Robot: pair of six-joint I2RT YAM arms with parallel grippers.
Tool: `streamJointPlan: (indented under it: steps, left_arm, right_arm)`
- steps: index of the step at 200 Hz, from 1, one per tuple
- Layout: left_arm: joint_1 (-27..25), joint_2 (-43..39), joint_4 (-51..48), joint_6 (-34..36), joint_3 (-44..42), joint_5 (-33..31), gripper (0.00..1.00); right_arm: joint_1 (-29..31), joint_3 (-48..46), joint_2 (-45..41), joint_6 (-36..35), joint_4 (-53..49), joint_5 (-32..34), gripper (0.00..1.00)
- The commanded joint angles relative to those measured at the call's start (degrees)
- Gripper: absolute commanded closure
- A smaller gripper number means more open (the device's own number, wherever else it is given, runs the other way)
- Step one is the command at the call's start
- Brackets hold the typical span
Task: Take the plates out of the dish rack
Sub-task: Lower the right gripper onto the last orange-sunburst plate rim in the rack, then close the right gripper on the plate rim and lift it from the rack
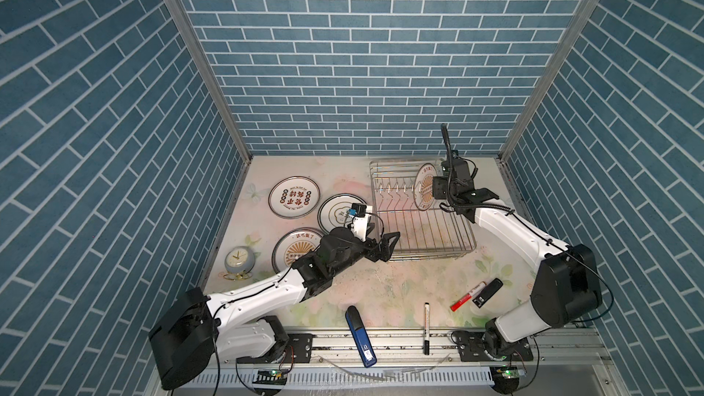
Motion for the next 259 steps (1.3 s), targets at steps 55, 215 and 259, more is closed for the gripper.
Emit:
streamJointPlan:
  steps: [55, 215, 259]
  left_arm:
    - [-0.3, 2.4, 2.4, -0.2, 1.7, -1.7, 0.0]
    - [-0.2, 2.2, 3.9, -1.2, -0.5, -7.2, 0.0]
    - [-0.2, 1.3, 2.8, -1.0, -0.7, -7.9, 0.0]
  right_arm:
    - [-0.3, 3.5, 4.2, 0.8, 4.0, -0.9, 0.51]
    - [1.2, 9.3, 10.2, 1.1, 2.8, 4.3, 0.81]
    - [1.3, 10.1, 11.2, 1.2, 2.3, 3.6, 0.89]
